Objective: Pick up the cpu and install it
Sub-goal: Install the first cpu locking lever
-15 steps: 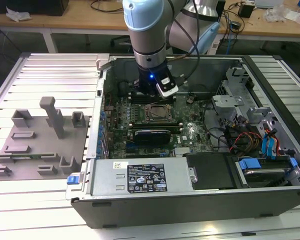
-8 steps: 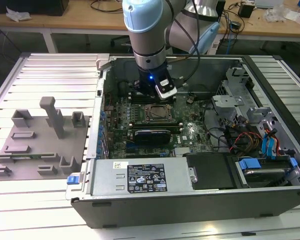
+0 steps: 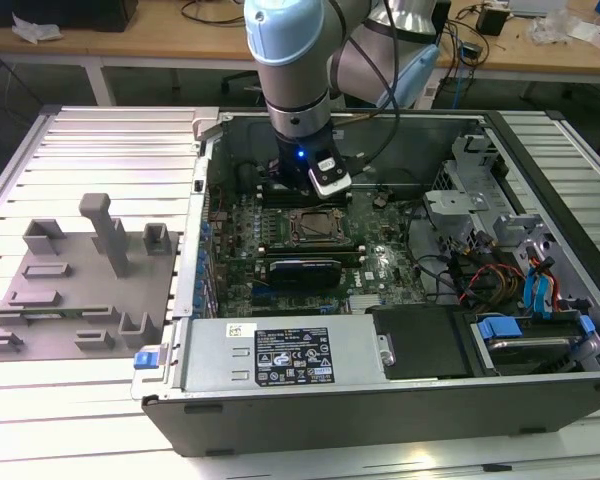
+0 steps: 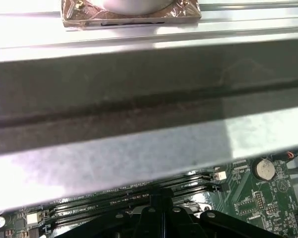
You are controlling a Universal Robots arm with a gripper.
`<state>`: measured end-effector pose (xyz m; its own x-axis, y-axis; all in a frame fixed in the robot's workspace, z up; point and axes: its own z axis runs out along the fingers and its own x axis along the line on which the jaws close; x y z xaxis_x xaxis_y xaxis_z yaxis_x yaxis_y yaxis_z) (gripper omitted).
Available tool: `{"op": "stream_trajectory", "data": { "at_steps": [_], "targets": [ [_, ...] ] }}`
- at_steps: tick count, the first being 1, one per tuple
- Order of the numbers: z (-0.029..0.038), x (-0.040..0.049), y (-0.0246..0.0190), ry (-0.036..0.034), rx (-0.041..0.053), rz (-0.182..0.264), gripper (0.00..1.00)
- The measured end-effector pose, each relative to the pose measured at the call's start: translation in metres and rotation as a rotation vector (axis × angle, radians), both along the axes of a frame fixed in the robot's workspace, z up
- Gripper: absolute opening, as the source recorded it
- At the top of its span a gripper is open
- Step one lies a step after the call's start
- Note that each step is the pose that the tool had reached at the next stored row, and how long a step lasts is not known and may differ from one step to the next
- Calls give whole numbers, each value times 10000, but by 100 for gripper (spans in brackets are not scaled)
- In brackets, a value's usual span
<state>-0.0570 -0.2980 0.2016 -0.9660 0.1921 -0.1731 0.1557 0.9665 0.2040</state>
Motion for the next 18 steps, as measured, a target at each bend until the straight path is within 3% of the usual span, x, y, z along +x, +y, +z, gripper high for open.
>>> {"op": "stream_trajectory", "data": {
  "at_steps": [6, 13, 18],
  "targets": [
    [-27, -1, 0, 0, -34, 35, 11],
    [161, -1, 0, 1, -41, 34, 11],
    [159, -10, 1, -55, -35, 35, 11]
  ]
}}
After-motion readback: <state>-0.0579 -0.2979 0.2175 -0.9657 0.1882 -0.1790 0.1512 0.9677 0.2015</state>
